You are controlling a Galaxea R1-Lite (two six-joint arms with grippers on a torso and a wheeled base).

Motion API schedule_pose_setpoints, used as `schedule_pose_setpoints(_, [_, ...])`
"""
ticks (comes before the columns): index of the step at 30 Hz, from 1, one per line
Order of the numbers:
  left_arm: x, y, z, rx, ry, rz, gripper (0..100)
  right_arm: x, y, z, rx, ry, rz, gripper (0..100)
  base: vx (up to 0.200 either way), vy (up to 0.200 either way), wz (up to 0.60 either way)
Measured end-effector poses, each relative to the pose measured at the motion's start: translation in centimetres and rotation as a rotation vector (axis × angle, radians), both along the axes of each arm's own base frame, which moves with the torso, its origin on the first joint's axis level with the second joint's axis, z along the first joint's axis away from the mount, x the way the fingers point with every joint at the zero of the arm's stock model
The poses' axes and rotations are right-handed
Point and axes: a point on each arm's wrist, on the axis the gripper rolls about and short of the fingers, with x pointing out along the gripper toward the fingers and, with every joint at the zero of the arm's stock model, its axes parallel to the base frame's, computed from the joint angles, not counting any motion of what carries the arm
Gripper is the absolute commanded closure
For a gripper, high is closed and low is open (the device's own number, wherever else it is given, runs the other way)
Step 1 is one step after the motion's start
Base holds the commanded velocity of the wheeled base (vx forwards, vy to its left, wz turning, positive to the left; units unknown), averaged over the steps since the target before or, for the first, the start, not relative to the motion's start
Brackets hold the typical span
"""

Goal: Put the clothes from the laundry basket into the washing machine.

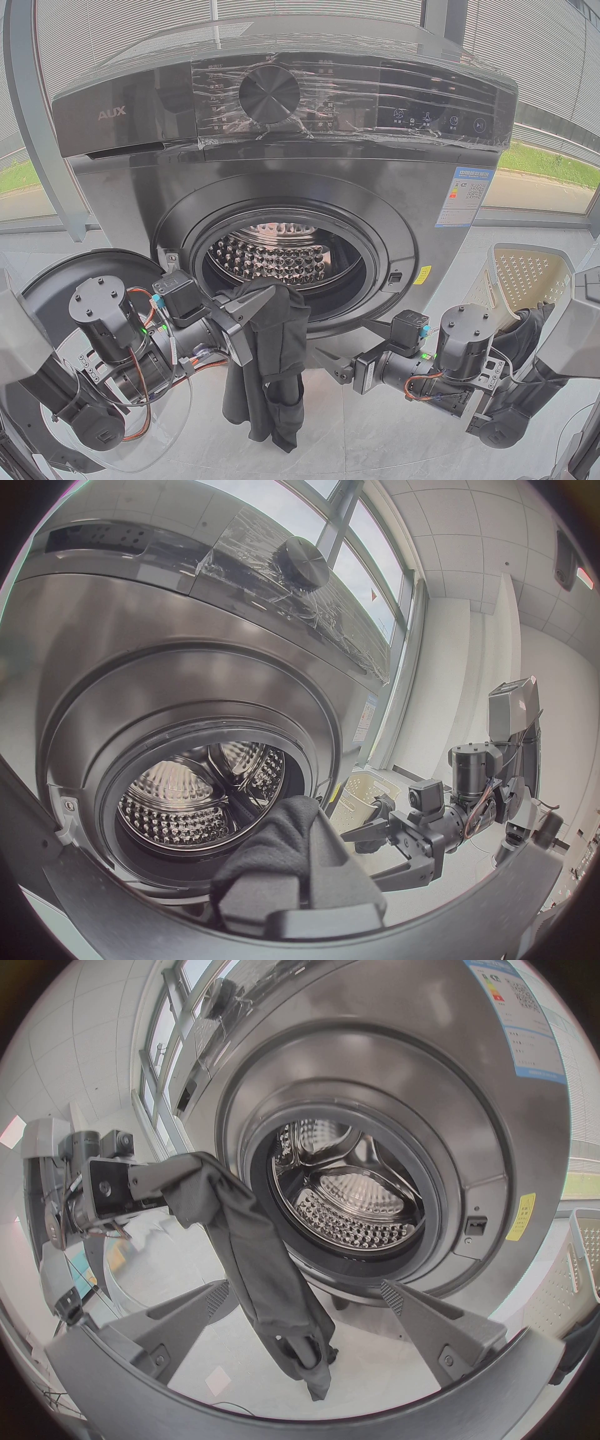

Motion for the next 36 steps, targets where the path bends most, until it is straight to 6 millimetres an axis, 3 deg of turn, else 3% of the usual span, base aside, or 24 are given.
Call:
schedule_pose_setpoints(17, [0.2,-0.3,-0.2,0.004,0.003,-0.002,100,0.5,1.2,-1.5,-0.028,-0.011,0.042,0,0.0,0.0,0.0])
schedule_pose_setpoints(36, [0.1,-0.4,-0.3,0.005,0.006,-0.007,100,2.5,4.9,-3.0,0.024,-0.064,0.089,0,0.0,0.0,0.0])
